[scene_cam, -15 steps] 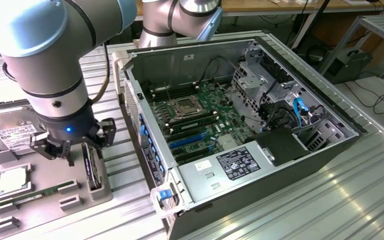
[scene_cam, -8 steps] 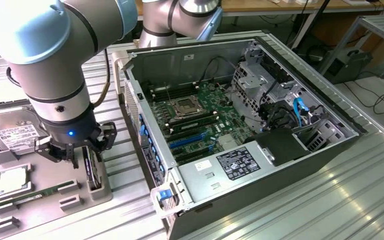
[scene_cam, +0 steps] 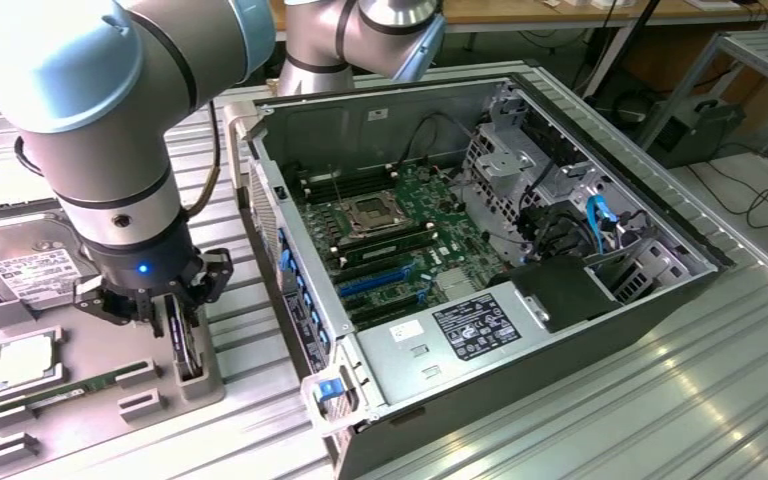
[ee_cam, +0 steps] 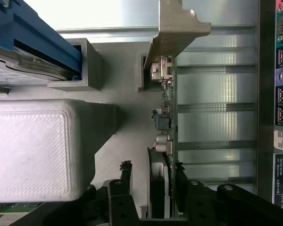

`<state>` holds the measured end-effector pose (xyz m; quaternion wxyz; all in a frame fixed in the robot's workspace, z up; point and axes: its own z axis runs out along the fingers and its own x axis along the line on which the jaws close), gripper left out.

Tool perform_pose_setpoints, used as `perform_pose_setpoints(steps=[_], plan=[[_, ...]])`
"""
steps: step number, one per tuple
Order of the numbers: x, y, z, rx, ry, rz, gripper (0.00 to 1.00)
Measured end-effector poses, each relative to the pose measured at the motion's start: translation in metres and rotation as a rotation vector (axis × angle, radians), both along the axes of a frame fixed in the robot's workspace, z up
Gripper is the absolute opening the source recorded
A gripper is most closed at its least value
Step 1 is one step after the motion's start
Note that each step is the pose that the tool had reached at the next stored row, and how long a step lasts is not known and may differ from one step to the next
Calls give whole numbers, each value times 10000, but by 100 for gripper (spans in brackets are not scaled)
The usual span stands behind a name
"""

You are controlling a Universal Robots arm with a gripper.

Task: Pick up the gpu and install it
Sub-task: 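Pick up the gpu and move the gpu toward the slot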

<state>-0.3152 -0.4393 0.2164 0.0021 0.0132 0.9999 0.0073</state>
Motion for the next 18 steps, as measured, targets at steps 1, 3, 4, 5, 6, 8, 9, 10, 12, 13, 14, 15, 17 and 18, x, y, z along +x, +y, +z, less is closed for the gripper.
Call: perform_pose_setpoints(steps=[1,3,4,5,6,8,9,10,12,13,14,15,17,18], plan=[[0,0,-1,1,-1,0,44],[1,0,-2,0,0,1,31],[2,0,-3,0,0,0,28],[2,0,-3,1,0,0,28],[2,0,-3,1,0,0,28],[3,0,-3,1,-1,0,28],[3,0,-3,1,-1,0,28],[3,0,-3,1,-1,0,28],[3,0,-1,3,-4,0,28],[3,0,3,3,-3,0,28],[3,0,7,2,-3,0,28],[3,0,14,5,-1,1,28],[3,0,26,4,0,0,28],[3,0,33,5,-1,0,28]])
